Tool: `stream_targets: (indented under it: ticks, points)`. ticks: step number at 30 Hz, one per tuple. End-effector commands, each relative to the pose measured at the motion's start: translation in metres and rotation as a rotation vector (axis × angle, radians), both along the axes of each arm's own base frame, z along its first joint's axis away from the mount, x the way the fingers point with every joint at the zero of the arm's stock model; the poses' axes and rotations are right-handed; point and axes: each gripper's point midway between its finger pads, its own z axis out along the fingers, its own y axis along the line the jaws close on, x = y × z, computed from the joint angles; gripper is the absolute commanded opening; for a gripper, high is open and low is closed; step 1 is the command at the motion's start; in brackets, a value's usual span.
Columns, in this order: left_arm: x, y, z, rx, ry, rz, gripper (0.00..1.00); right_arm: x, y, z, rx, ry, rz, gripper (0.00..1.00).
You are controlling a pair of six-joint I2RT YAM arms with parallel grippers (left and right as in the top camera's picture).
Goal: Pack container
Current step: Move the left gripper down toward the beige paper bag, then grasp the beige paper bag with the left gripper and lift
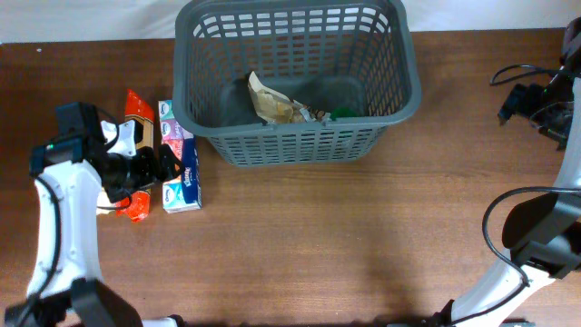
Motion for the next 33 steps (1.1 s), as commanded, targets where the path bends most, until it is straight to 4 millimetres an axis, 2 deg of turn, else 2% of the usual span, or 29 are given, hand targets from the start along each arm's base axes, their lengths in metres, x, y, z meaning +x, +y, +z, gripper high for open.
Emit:
stream_targets:
  ticks: [1,4,7,15,19,25,28,29,33]
  points:
    - [0.008,0.008,-0.016,0.023,0.023,-0.023,1.00,-0.002,-0.004,-0.002,-0.003,0.006,-0.005,0.99]
    - [0.009,0.012,-0.027,0.035,0.056,-0.008,0.99,-0.001,-0.003,-0.002,0.000,0.005,-0.005,0.99]
    - [0.005,0.024,-0.036,0.106,0.107,0.037,0.99,-0.001,-0.001,-0.002,0.011,0.000,-0.004,0.99]
    - [-0.007,0.065,-0.039,0.320,0.188,0.191,0.99,-0.002,0.001,-0.002,0.024,0.003,-0.003,0.99]
    - [-0.001,0.070,-0.038,0.343,0.164,0.200,0.99,-0.004,0.002,-0.003,0.028,0.014,-0.003,0.99]
    - [0.019,0.097,-0.031,0.405,0.069,0.265,0.99,-0.010,0.004,-0.003,0.037,0.036,-0.003,0.99]
    - [0.021,0.123,-0.025,0.414,0.031,0.340,0.99,-0.013,0.006,-0.003,0.043,0.049,-0.004,0.99]
    - [0.016,0.145,-0.018,0.417,0.022,0.401,0.99,-0.015,0.007,-0.003,0.046,0.056,-0.004,0.99]
    - [0.001,0.184,-0.008,0.430,0.014,0.503,0.99,-0.015,0.007,-0.003,0.047,0.059,-0.004,0.99]
